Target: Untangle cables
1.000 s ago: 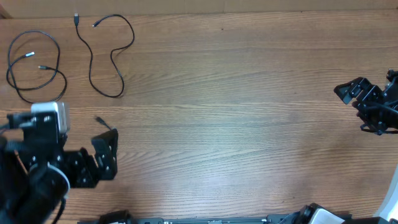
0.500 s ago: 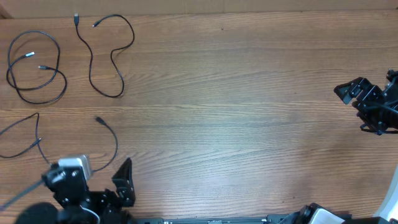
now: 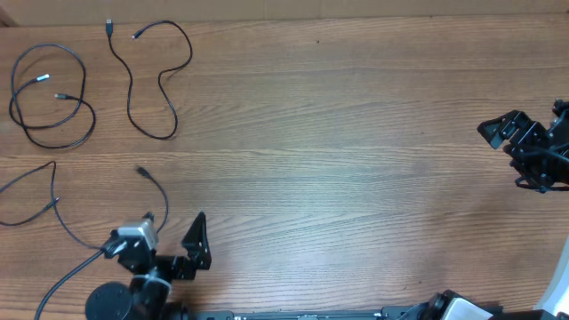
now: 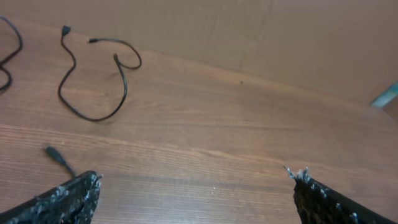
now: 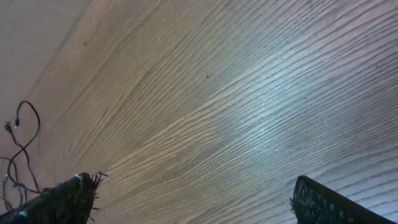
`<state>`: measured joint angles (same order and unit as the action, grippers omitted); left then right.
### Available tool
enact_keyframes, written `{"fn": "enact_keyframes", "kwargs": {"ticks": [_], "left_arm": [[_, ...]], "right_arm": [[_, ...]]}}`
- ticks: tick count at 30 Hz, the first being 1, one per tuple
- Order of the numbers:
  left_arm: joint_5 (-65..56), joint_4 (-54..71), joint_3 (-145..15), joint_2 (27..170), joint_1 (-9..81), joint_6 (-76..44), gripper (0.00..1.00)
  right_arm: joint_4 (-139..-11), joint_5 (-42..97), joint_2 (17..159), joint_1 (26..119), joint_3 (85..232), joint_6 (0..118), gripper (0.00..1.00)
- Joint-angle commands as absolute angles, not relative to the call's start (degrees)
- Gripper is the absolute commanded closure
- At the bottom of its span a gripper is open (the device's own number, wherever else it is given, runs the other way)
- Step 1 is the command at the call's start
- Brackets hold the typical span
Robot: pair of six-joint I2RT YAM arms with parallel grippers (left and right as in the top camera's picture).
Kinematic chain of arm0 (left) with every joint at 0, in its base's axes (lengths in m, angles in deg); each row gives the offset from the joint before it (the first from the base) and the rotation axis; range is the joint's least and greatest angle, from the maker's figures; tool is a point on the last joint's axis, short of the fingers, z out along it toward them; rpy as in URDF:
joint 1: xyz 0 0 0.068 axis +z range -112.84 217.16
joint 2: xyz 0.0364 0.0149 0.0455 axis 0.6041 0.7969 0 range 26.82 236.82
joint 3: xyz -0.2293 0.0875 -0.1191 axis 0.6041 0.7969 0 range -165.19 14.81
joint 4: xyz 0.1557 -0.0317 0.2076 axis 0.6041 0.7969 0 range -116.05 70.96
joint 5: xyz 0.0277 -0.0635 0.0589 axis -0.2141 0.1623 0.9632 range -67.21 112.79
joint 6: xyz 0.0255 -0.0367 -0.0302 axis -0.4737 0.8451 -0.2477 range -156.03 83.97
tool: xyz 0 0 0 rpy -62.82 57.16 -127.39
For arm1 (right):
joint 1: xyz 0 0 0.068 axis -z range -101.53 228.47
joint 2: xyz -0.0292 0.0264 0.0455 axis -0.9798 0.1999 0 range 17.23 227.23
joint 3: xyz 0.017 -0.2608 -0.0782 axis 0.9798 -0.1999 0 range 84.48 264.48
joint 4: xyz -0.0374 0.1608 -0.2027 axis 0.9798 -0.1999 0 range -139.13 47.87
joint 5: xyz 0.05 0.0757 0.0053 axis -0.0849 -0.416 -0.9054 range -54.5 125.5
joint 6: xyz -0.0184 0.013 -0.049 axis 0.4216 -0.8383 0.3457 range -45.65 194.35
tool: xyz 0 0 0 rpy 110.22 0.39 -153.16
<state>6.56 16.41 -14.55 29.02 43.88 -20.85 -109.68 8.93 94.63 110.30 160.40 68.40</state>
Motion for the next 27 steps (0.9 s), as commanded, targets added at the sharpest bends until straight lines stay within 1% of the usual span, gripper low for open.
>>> {"fn": "enact_keyframes", "kwargs": {"ticks": [1,7,11,17,24,27], "left_arm": [[7.11,11.87,-9.15,26.96,43.47,-19.71,0.0],[7.2,1.88,-1.66,27.01,42.64,-19.87,0.01],[8.29,-3.72,1.45,27.01,40.58,-23.65,0.0],[9.71,-6.49,3.87,27.01,39.03,-25.75,0.01],[9.67,-16.48,10.04,27.01,38.55,-25.7,0.0],[10.89,-16.66,10.67,27.01,37.39,-25.72,0.01]], "right_arm": [[-109.55,9.1,93.74,110.37,161.43,68.86,0.0],[-109.55,9.13,93.74,110.37,161.43,68.86,0.0],[-109.55,9.13,93.74,110.37,161.43,68.83,0.0],[-109.53,9.13,93.74,110.37,161.43,68.86,0.0],[-109.55,9.13,93.74,110.37,161.43,68.86,0.0],[-109.53,9.1,93.74,110.37,161.43,68.83,0.0]]}}
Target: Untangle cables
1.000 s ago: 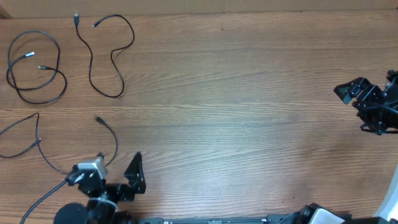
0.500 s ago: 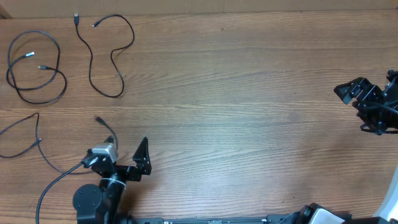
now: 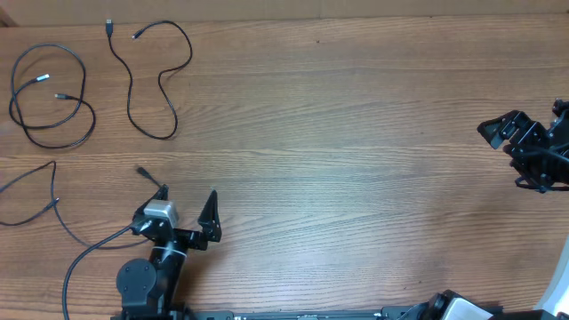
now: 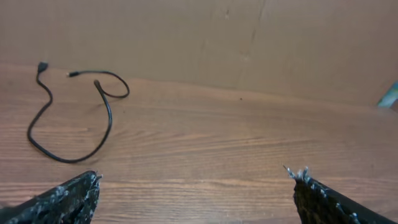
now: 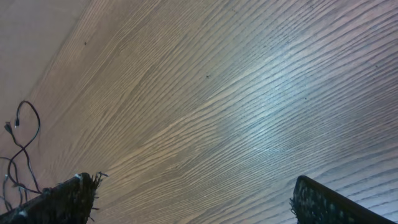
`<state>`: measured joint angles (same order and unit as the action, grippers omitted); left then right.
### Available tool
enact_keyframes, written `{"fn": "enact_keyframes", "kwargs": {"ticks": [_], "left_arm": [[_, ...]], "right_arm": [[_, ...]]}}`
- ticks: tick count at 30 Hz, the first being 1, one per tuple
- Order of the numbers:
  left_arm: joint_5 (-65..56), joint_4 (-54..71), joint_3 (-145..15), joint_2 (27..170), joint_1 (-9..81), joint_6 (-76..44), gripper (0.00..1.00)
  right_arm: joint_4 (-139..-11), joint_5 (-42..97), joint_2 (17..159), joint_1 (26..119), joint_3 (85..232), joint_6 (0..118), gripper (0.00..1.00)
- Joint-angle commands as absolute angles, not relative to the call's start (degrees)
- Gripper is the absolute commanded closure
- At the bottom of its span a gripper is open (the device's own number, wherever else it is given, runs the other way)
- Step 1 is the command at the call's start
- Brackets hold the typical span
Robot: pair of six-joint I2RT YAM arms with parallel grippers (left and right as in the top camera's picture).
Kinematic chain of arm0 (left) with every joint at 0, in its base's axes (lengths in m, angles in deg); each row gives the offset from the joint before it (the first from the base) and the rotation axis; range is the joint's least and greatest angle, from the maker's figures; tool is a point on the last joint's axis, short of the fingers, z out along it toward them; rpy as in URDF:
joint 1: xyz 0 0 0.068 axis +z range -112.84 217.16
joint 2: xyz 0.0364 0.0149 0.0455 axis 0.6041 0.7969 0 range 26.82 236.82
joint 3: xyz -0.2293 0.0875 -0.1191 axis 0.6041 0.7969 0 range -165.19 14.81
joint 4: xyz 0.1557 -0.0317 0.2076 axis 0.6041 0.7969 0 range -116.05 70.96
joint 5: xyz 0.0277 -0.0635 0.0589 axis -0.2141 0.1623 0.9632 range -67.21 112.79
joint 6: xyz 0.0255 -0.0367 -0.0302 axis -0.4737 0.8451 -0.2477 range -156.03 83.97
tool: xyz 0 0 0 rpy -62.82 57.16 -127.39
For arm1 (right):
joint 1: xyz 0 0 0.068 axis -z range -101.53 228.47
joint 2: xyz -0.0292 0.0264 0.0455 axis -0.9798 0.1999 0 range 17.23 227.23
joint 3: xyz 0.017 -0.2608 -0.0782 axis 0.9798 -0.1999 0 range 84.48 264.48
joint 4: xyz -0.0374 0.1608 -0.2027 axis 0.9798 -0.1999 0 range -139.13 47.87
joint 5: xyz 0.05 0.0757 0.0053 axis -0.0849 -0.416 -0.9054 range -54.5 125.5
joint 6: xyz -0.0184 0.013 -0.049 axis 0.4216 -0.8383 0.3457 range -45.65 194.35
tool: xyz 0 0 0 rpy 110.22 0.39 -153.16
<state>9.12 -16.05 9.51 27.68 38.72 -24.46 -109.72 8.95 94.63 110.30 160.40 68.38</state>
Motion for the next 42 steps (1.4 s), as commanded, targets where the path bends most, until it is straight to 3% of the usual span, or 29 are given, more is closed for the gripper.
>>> {"fn": "enact_keyframes", "kwargs": {"ticks": [1,11,42], "left_arm": [[11.52,-16.68,10.89,27.01,37.0,-25.72,0.01],[17.51,-18.6,12.97,27.01,36.58,-25.83,0.01],[17.45,-19.0,13.12,27.07,36.6,-29.86,0.0]], "right_arm": [[-109.53,9.13,93.74,110.37,161.43,68.86,0.0],[-109.55,9.13,93.74,110.37,161.43,68.86,0.0],[-109.53,9.13,93.74,110.37,161.43,68.83,0.0]]}}
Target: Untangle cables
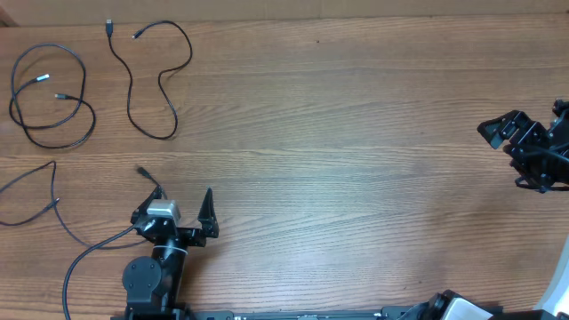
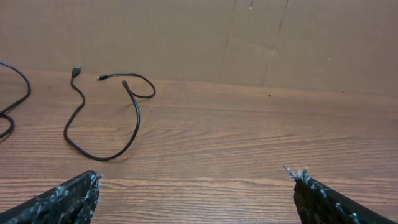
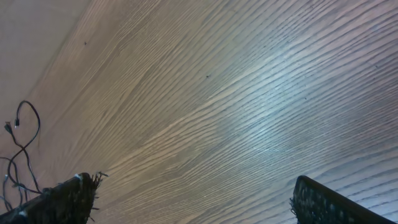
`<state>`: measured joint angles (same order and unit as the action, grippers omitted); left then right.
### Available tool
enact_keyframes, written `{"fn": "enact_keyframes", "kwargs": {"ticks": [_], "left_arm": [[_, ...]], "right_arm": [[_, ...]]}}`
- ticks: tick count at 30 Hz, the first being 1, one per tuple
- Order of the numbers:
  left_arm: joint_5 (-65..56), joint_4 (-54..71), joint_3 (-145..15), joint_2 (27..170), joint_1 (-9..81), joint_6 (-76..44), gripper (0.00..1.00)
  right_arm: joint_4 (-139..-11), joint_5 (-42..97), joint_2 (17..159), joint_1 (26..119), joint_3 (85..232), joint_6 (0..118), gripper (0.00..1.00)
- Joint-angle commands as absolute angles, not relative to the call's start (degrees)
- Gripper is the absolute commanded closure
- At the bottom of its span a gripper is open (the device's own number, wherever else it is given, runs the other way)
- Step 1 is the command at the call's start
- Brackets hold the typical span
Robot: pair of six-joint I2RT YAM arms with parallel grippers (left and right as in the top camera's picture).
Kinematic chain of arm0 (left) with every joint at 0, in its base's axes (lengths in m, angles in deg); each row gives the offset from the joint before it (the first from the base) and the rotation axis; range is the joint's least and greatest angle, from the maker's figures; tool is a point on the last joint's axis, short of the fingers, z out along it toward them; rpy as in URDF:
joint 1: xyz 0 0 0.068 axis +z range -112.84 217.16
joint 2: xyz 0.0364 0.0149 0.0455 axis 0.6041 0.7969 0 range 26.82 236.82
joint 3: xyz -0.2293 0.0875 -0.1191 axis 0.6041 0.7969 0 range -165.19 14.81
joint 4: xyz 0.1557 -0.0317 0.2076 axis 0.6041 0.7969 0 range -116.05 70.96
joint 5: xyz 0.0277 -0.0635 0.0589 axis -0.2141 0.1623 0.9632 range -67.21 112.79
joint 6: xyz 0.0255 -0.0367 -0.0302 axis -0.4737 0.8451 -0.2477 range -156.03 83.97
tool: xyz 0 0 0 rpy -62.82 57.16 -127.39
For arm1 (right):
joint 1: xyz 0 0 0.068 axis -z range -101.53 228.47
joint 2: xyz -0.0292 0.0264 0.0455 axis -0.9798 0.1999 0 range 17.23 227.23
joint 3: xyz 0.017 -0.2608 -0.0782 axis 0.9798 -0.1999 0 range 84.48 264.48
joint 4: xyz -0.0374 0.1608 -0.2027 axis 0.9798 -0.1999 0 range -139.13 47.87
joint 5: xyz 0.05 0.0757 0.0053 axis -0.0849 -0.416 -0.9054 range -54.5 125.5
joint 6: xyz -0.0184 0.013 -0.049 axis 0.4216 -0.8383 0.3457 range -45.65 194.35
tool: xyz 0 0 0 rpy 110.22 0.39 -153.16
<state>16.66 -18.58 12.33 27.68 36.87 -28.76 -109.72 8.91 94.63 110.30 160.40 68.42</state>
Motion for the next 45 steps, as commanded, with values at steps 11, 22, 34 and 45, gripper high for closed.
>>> {"fn": "enact_keyframes", "kwargs": {"ticks": [11,22,34,45], "left_arm": [[17.45,-19.0,13.12,27.07,36.6,-29.83,0.0],[17.45,-19.0,13.12,27.07,36.6,-29.86,0.0],[17.45,-19.0,13.12,27.07,36.6,-29.86,0.0],[17.45,-19.0,13.12,27.07,36.6,-29.86,0.01]], "right_arm": [[-109.53,9.13,93.74,110.37,161.43,68.86,0.0],[-109.53,9.13,93.85,110.37,161.43,68.86,0.0],[-110.18,9.13,93.74,108.18,161.43,68.86,0.0],[-110.77,9.13,91.29,86.55,161.43,68.86,0.0]]}}
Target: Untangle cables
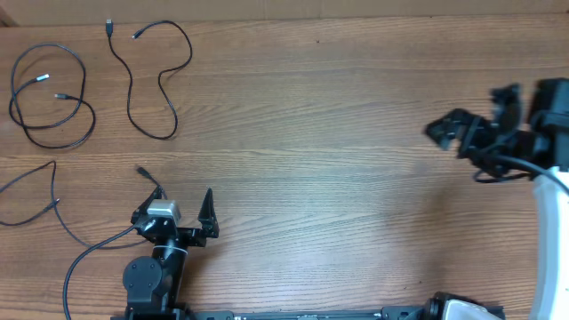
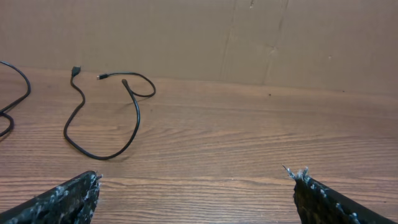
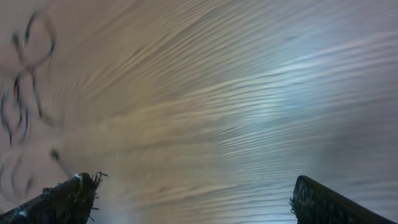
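Three black cables lie apart at the table's left. A coiled cable [image 1: 49, 105] is far left, an S-shaped cable [image 1: 153, 80] lies beside it, and a third cable [image 1: 53, 203] runs along the front left with its plug [image 1: 142, 172] near my left gripper [image 1: 175, 206]. That gripper stands open and empty, facing the S-shaped cable [image 2: 102, 118]. At the right, well away from the cables, my right gripper [image 1: 471, 114] is also open and empty. Its wrist view is blurred, with the cables [image 3: 25, 81] faint at the left. Both grippers [image 2: 196, 186] [image 3: 193, 193] have only wood between their fingers.
The wooden table [image 1: 338, 178] stretches bare between the two arms. A brown cardboard wall [image 2: 249, 37] stands along the far edge. The left arm's own black lead [image 1: 84, 262] trails off the front edge.
My right gripper has moved left from the table's right edge, and its view has turned and blurred. The left gripper and the cables have not moved.
My left gripper was open low at the front left, beside the third cable's plug. It then stood slightly farther in, and its view turned to face the S-shaped cable squarely. The right gripper stayed open at the right edge until now. The cables have not moved.
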`<state>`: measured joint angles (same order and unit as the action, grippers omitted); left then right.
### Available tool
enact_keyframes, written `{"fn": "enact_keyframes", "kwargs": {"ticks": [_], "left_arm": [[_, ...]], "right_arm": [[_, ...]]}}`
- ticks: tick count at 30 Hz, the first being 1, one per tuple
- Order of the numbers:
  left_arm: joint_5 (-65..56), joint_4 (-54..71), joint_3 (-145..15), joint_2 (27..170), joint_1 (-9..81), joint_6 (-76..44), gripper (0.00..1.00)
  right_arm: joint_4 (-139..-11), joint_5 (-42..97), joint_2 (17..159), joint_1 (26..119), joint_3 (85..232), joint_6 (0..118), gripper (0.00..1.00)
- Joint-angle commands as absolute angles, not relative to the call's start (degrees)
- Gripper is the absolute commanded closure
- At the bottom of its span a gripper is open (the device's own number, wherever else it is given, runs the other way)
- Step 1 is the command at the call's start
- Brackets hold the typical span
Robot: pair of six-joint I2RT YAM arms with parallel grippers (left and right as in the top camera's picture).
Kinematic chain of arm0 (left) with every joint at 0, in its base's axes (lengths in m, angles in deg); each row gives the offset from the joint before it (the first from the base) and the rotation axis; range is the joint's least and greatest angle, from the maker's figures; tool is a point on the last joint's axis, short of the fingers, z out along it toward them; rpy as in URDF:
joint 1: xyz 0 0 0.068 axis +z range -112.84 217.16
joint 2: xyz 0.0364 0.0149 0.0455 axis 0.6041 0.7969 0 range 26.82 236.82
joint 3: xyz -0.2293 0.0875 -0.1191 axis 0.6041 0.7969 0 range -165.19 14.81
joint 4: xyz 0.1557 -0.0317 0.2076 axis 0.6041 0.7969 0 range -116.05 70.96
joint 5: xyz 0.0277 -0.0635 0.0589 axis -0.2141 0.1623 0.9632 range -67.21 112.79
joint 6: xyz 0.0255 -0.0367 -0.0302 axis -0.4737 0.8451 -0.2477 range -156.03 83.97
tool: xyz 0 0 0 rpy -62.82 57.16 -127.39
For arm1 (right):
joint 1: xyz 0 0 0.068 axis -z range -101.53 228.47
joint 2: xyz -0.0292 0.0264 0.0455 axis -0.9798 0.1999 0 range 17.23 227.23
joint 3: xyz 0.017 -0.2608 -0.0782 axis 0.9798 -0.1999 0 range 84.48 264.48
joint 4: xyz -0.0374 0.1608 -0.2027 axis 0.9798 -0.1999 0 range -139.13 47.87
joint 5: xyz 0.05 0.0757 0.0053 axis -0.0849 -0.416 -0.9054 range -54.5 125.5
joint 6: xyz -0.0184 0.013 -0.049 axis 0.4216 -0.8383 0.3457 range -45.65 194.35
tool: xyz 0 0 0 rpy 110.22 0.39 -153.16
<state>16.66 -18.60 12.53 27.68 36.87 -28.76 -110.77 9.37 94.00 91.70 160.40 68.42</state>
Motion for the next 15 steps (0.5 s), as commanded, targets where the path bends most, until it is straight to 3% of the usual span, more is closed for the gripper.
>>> {"fn": "enact_keyframes", "kwargs": {"ticks": [1,11,15], "left_arm": [[17.45,-19.0,13.12,27.07,36.6,-29.86,0.0],[17.45,-19.0,13.12,27.07,36.6,-29.83,0.0],[17.45,-19.0,13.12,27.07,36.6,-29.86,0.0]], "right_arm": [[-110.77,9.13,90.74,84.69,161.39,68.86,0.0],[-108.83,9.59,79.14,76.43,157.61,68.88,0.0],[-105.09,15.84,70.5,75.14,151.9,68.88,0.0]]}}
